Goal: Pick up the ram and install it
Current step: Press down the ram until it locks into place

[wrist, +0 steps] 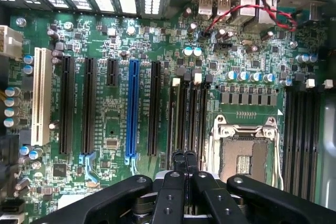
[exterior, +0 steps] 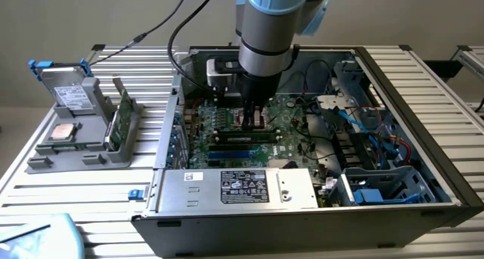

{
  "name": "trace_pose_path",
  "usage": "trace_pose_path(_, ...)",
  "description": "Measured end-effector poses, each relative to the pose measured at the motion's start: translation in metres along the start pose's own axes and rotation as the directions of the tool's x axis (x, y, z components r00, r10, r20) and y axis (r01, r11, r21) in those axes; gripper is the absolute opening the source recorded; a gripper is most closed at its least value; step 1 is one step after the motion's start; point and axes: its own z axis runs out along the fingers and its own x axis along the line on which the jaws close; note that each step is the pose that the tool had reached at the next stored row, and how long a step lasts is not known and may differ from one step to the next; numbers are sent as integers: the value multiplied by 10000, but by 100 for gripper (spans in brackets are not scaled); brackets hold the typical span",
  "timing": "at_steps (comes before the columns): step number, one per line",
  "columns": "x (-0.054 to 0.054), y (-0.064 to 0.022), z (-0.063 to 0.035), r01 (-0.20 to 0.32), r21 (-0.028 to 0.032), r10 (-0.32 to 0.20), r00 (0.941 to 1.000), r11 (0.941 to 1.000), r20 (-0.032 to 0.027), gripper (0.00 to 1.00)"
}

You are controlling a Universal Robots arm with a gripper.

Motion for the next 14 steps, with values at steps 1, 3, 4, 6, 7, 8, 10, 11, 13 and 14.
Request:
trace_pose_path(1,2,-10,-7,0,-1,0,10000,10000,-1,11)
trace_pose_path(3,7,-34,-14,0,0,0,10000,10000,3,11)
trace_pose_path(4,9,-42,-15,1,0,-1,10000,10000,4,11)
trace_pose_path(6,14,-52,-17,0,-1,0,10000,10000,3,11)
trace_pose_path(7,15,-57,-18,0,-1,0,10000,10000,2,11)
trace_pose_path(8,18,-62,-18,0,-1,0,10000,10000,2,11)
trace_pose_path(10,19,-67,-18,1,0,-1,10000,10000,4,11)
trace_pose_path(11,19,-67,-18,0,0,0,10000,10000,4,11)
trace_pose_path(13,19,-67,-18,0,0,0,10000,10000,4,11)
trace_pose_path(14,19,-67,-18,0,0,0,10000,10000,4,11)
